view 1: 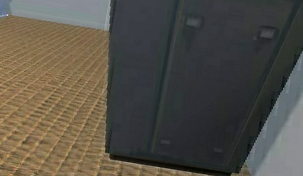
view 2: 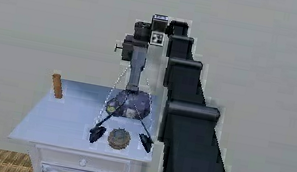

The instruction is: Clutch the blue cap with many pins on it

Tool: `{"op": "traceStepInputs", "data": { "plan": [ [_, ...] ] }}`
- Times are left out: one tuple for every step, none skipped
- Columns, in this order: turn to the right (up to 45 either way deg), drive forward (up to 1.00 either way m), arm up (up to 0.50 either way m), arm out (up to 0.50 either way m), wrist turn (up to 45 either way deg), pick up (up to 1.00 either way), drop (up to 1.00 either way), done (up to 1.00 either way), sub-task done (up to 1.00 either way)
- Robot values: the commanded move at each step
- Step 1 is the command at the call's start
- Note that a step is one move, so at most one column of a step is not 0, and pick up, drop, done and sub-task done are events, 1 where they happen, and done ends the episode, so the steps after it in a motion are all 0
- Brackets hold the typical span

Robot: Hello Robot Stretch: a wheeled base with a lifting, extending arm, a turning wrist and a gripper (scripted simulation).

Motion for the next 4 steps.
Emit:
{"op": "traceStepInputs", "data": {
  "plan": [
    [0.0,0.00,0.00,0.00,45.0,0.00,0.00,0.00,0.00],
    [0.0,0.00,0.00,0.00,45.0,0.00,0.00,0.00,0.00],
    [0.0,0.00,0.00,0.00,45.0,0.00,0.00,0.00,0.00],
    [0.0,0.00,0.00,0.00,27.0,0.00,0.00,0.00,0.00]
  ]
}}
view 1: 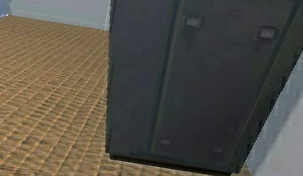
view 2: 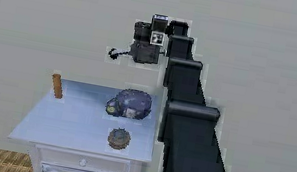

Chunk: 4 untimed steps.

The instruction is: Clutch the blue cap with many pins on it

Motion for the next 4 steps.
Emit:
{"op": "traceStepInputs", "data": {
  "plan": [
    [0.0,0.00,-0.26,0.00,0.0,0.00,0.00,0.00,0.00],
    [0.0,0.00,0.00,0.00,0.0,1.00,0.00,0.00,0.00],
    [0.0,0.00,0.10,0.00,0.0,0.00,0.00,0.00,0.00],
    [0.0,0.00,0.00,0.00,0.0,0.00,0.00,1.00,0.00]
  ]
}}
